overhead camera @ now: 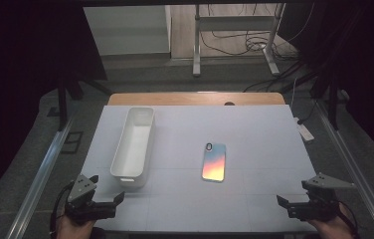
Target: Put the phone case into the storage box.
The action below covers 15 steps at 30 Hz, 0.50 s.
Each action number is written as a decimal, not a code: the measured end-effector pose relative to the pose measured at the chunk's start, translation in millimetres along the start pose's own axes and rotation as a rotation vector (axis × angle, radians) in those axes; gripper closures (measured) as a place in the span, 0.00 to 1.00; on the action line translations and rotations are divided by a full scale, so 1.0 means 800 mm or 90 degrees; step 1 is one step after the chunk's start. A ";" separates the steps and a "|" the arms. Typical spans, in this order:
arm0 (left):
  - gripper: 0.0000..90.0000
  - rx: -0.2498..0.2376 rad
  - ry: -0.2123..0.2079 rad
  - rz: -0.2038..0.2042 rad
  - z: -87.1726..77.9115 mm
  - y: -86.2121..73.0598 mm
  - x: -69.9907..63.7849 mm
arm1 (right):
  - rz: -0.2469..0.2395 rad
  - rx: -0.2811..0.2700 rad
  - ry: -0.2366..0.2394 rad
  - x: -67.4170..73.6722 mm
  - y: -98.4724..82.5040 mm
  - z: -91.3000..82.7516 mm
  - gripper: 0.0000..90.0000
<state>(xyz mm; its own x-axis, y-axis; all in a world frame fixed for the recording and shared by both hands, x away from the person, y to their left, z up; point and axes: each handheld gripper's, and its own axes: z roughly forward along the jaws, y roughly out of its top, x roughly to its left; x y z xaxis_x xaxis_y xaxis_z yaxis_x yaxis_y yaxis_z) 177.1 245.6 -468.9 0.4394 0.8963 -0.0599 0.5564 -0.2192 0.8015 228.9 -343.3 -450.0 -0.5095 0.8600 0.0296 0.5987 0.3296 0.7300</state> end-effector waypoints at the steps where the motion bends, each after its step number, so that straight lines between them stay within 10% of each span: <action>1: 0.00 -0.001 -0.001 -0.002 0.000 0.000 0.000 | -0.001 0.000 0.000 0.000 0.000 0.000 0.00; 15: 0.01 0.001 -0.005 0.001 0.000 0.000 0.000 | -0.008 0.007 0.000 0.002 0.001 0.002 0.00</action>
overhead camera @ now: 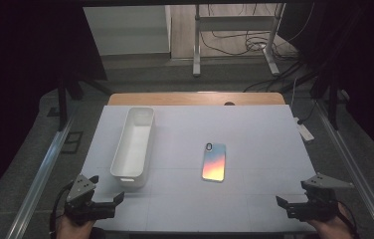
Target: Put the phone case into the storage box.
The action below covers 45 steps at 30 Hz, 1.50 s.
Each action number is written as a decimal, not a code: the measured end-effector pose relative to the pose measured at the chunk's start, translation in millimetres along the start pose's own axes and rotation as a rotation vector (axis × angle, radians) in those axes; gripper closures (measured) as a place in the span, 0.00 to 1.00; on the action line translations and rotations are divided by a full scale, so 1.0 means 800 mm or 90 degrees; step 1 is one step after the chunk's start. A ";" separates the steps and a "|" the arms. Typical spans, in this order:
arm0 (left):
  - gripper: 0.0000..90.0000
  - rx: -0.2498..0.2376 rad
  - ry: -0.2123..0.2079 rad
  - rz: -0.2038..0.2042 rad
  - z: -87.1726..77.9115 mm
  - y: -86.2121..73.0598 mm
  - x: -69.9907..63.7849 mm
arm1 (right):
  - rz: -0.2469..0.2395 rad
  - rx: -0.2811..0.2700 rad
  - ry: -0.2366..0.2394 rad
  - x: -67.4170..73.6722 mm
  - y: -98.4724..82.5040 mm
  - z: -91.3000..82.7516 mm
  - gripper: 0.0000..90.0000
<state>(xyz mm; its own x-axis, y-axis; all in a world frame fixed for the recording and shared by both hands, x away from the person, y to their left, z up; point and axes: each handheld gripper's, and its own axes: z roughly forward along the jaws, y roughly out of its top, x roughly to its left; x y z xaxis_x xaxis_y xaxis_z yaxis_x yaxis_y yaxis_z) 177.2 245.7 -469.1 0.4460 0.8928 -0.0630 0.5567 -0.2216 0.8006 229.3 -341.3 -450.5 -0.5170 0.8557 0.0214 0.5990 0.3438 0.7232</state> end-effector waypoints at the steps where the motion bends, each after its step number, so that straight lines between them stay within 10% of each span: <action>1: 0.01 0.001 -0.001 0.001 0.000 0.000 0.000 | -0.001 0.002 -0.001 0.000 0.000 0.000 0.00; 45: 0.01 0.007 -0.006 0.008 0.002 0.001 -0.001 | -0.021 0.043 0.059 0.009 0.028 0.029 0.00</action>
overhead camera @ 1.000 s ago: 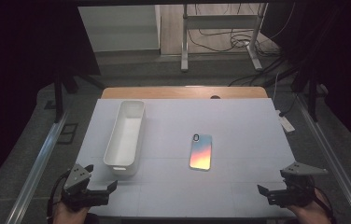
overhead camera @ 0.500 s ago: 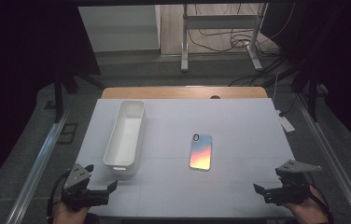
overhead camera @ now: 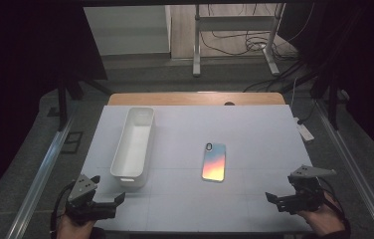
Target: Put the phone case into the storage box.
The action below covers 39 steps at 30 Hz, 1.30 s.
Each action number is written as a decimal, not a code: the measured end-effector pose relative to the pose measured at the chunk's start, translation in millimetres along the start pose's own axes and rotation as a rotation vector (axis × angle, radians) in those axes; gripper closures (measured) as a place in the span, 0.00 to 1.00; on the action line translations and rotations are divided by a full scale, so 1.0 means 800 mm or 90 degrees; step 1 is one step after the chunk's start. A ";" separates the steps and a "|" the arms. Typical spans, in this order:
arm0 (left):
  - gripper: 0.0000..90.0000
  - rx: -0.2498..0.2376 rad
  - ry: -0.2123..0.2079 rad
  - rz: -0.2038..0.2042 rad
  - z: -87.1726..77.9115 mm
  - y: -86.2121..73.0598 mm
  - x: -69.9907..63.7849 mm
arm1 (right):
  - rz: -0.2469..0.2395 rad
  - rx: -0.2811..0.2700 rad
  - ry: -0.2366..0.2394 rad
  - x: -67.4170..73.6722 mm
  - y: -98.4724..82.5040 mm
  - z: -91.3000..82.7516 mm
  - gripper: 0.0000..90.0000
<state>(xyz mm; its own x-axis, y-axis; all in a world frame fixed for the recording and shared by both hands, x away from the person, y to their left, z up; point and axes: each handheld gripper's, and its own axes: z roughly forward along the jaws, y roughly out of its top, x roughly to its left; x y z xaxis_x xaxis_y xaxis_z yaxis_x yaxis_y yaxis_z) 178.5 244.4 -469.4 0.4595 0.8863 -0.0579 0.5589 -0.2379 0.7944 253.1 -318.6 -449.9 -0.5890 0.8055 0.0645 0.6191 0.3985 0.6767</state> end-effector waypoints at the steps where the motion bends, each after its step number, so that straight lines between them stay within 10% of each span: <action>1: 0.01 0.000 0.000 0.000 0.000 0.000 0.000 | -0.005 0.000 0.001 0.000 0.002 0.002 0.00; 39: 0.01 0.000 -0.005 0.003 0.000 0.000 0.000 | -0.063 0.031 0.043 0.025 0.052 0.047 0.00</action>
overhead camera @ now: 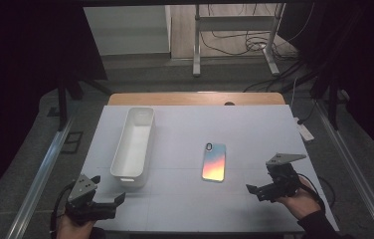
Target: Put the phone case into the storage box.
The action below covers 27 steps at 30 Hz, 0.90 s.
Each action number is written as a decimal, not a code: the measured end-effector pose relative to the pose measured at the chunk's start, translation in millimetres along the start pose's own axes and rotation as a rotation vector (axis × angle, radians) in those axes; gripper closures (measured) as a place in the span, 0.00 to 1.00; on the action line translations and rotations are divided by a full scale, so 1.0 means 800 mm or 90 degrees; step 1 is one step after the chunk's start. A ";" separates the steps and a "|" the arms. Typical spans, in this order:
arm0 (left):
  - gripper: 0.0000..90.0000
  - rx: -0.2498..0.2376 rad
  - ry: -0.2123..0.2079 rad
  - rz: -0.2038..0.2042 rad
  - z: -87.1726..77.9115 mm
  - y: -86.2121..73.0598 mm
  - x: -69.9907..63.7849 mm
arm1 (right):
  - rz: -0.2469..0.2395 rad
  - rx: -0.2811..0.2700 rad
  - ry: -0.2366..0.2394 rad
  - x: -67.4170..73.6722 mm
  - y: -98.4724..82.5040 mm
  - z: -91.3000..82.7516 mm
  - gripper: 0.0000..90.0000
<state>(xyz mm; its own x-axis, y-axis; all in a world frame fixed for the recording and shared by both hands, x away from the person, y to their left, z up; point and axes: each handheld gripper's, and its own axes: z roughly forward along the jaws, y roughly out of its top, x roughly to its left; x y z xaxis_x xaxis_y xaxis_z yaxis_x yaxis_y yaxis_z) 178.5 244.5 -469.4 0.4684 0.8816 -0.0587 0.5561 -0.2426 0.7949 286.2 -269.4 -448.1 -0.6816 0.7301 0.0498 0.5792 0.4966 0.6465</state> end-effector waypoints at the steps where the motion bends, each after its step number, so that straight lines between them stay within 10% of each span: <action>1: 0.01 0.000 0.000 0.000 0.000 0.000 0.000 | 0.001 0.001 0.000 0.000 0.001 0.001 0.00; 27: 0.01 0.001 -0.003 0.000 0.000 0.000 0.000 | -0.031 0.024 0.015 0.006 0.035 0.035 0.00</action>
<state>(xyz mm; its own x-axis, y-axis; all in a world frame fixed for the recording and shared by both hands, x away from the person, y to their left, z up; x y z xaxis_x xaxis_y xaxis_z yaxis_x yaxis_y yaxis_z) 178.7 244.7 -469.5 0.4709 0.8800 -0.0615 0.5572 -0.2427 0.7941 311.6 -238.8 -450.7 -0.7191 0.6940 0.0366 0.5615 0.5492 0.6190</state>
